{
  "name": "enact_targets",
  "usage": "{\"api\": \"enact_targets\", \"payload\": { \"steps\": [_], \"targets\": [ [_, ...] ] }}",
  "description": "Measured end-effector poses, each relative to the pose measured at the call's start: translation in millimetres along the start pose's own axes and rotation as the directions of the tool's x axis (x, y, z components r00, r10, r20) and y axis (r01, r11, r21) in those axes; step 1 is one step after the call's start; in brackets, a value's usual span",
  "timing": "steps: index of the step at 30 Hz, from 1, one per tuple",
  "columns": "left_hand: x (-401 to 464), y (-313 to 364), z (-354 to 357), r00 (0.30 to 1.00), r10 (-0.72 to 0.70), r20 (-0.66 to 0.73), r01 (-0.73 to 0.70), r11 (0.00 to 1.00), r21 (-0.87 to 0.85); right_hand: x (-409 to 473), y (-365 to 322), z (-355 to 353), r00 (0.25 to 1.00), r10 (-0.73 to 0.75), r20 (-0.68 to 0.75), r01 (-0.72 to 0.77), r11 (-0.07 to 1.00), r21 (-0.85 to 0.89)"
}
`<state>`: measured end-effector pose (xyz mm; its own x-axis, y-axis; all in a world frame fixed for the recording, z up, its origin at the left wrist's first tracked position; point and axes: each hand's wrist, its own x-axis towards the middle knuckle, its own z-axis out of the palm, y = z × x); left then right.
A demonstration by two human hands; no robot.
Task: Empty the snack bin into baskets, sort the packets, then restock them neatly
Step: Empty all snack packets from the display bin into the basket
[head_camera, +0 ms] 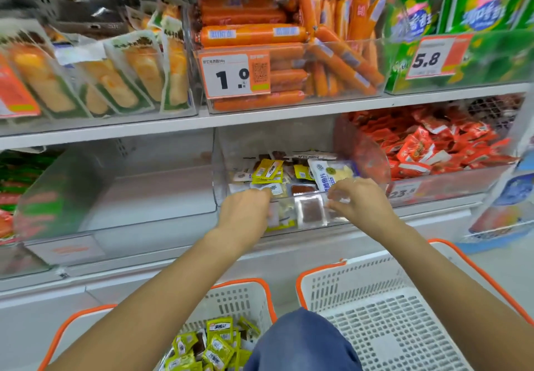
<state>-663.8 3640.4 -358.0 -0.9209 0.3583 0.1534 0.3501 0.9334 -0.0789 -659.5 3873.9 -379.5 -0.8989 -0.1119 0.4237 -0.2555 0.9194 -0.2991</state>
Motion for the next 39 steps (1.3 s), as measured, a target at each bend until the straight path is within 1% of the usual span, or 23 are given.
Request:
{"api": "enact_targets", "payload": {
  "steps": [2,4,6,9,11,12,14,15,16,18,20,22,23,25,27,28,29,31,32,34,35,37,39],
  "targets": [
    [-16.4,3.8,2.0,0.999,0.032,0.008,-0.032,0.999,-0.003,-18.0,-3.0,-2.4,1.000,-0.004,0.017,0.004,1.000,-0.005],
    [-30.5,9.2,5.5,0.999,0.031,0.034,-0.031,0.999,-0.020,-35.0,-5.7,-1.4,1.000,0.019,0.025,-0.019,1.000,0.003],
    [-38.7,12.0,9.4,0.999,0.020,0.029,-0.020,0.999,-0.031,-44.7,-6.3,1.2,0.999,0.043,0.009,-0.043,0.999,0.019],
    [-44.9,12.7,14.9,0.999,0.011,-0.034,-0.013,0.998,-0.061,-48.9,-9.4,3.3,0.998,0.069,-0.003,-0.069,0.997,0.020],
    [-50.0,11.3,16.7,0.995,0.048,-0.088,-0.057,0.993,-0.101,-50.0,-11.6,4.6,0.998,0.065,0.001,-0.065,0.998,0.025],
    [-52.9,10.4,20.1,0.993,0.073,-0.098,-0.083,0.991,-0.108,-51.1,-13.1,4.2,0.998,0.066,-0.008,-0.065,0.996,0.066],
    [-57.1,9.1,25.7,0.978,0.090,-0.187,-0.112,0.987,-0.113,-51.3,-17.8,-3.3,0.992,0.122,-0.043,-0.108,0.963,0.247],
    [-59.5,10.6,25.6,0.973,0.093,-0.212,-0.126,0.981,-0.148,-50.0,-18.7,-7.9,0.985,0.165,-0.056,-0.138,0.933,0.332],
    [-61.1,13.3,22.9,0.969,0.094,-0.226,-0.138,0.972,-0.189,-48.0,-18.1,-11.4,0.977,0.200,-0.073,-0.159,0.912,0.377],
    [-58.4,17.2,17.4,0.970,0.078,-0.230,-0.138,0.955,-0.262,-38.9,-13.8,-18.0,0.967,0.241,-0.078,-0.206,0.927,0.314],
    [-49.5,17.9,10.9,0.972,0.052,-0.230,-0.119,0.950,-0.288,-22.8,-12.1,-23.4,0.960,0.280,0.017,-0.279,0.948,0.153],
    [-36.4,14.0,3.9,0.986,0.003,-0.165,-0.056,0.948,-0.313,-3.3,-11.4,-22.0,0.918,0.345,0.195,-0.352,0.936,0.002],
    [-28.1,10.6,1.3,0.994,-0.032,-0.102,-0.003,0.944,-0.331,6.0,-11.7,-19.5,0.882,0.373,0.288,-0.369,0.927,-0.072],
    [-11.9,4.0,-6.6,0.993,-0.104,0.055,0.117,0.911,-0.395,20.0,-14.4,-13.3,0.796,0.403,0.452,-0.369,0.915,-0.166],
    [4.3,-1.9,-13.3,0.967,-0.132,0.218,0.223,0.853,-0.472,28.8,-17.9,-9.6,0.715,0.429,0.552,-0.378,0.902,-0.210],
    [11.3,-4.4,-13.7,0.946,-0.117,0.301,0.257,0.836,-0.484,31.8,-20.4,-9.4,0.684,0.442,0.581,-0.384,0.895,-0.230],
    [18.2,-6.8,-11.4,0.918,-0.090,0.387,0.277,0.844,-0.459,34.2,-21.5,-8.1,0.657,0.460,0.597,-0.393,0.885,-0.250],
    [30.7,-8.8,-3.2,0.823,-0.050,0.566,0.274,0.908,-0.317,39.6,-21.5,-2.7,0.619,0.480,0.622,-0.406,0.873,-0.270],
    [36.3,-8.1,1.5,0.774,-0.047,0.631,0.259,0.933,-0.249,43.7,-19.0,2.1,0.607,0.482,0.632,-0.422,0.869,-0.258],
    [46.2,-4.3,8.6,0.709,-0.050,0.704,0.236,0.957,-0.169,50.2,-14.9,7.0,0.570,0.472,0.673,-0.442,0.866,-0.233],
    [50.7,-2.2,11.3,0.692,-0.042,0.720,0.224,0.961,-0.159,52.8,-12.0,7.7,0.547,0.452,0.705,-0.434,0.873,-0.223],
    [58.0,2.1,16.4,0.683,-0.017,0.730,0.174,0.975,-0.140,55.0,-12.1,6.6,0.524,0.376,0.764,-0.363,0.910,-0.199],
    [64.3,2.2,27.6,0.709,0.000,0.705,0.122,0.985,-0.122,54.9,-17.3,10.6,0.543,0.310,0.781,-0.239,0.948,-0.210]
  ]
}}
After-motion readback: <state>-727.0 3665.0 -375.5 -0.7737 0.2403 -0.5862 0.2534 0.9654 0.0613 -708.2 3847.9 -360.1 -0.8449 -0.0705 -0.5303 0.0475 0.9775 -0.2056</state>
